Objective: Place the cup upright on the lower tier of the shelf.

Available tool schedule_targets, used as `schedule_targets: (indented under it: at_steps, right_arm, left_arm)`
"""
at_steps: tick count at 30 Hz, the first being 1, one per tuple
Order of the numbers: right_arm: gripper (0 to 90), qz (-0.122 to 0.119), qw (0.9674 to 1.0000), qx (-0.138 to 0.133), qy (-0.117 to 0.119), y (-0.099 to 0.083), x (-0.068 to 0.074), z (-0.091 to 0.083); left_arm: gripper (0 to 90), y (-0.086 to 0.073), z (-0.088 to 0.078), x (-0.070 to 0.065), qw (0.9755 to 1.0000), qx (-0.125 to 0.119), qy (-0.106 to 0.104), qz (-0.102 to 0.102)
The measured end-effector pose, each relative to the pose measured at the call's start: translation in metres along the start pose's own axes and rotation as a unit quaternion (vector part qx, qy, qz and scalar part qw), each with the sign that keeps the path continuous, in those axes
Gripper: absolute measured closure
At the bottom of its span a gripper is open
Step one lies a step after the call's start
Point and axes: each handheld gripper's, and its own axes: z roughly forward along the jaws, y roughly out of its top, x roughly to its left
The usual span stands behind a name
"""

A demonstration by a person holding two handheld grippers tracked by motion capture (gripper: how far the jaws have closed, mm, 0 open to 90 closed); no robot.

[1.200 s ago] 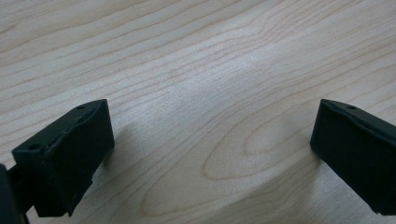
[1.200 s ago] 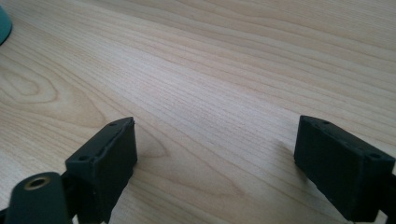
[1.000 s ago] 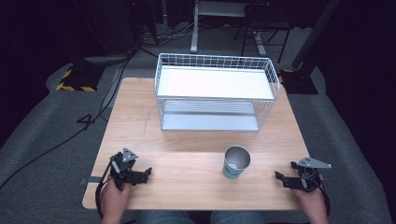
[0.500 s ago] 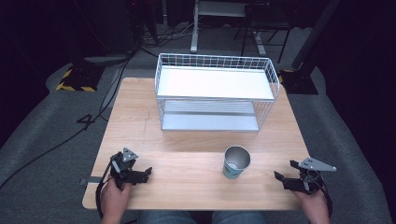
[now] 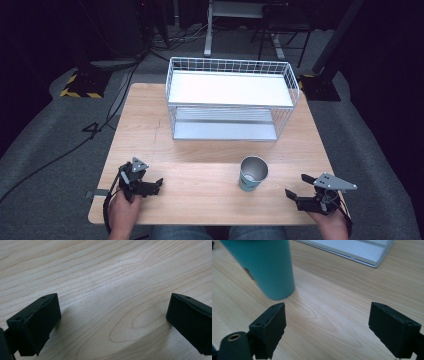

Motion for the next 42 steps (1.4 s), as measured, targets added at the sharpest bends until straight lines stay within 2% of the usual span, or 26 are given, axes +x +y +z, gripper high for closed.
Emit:
schedule_targets:
  at_steps: [13,19,26,32,42]
  right_arm:
    - [14.8,-0.015,0.9986,-0.002,0.051,0.011,0.03,0.012]
    - [14.6,-0.02,0.9978,-0.003,0.063,0.015,0.037,0.018]
    - [12.7,-0.027,0.9964,-0.009,0.08,0.021,0.051,0.034]
    - [10.4,-0.03,0.9969,-0.012,0.072,0.021,0.061,0.048]
    - [11.1,-0.014,0.9983,-0.015,0.054,0.023,0.072,0.074]
  left_arm:
    - [0.1,0.0,0.0,0.0,1.0,0.0,0.0,0.0]
    - [0.1,0.0,0.0,0.0,1.0,0.0,0.0,0.001]
    - [0.1,0.0,0.0,0.0,1.0,0.0,0.0,0.001]
    - [0.1,0.0,0.0,0.0,1.0,0.0,0.0,0.001]
    - [0.1,0.0,0.0,0.0,1.0,0.0,0.0,0.001]
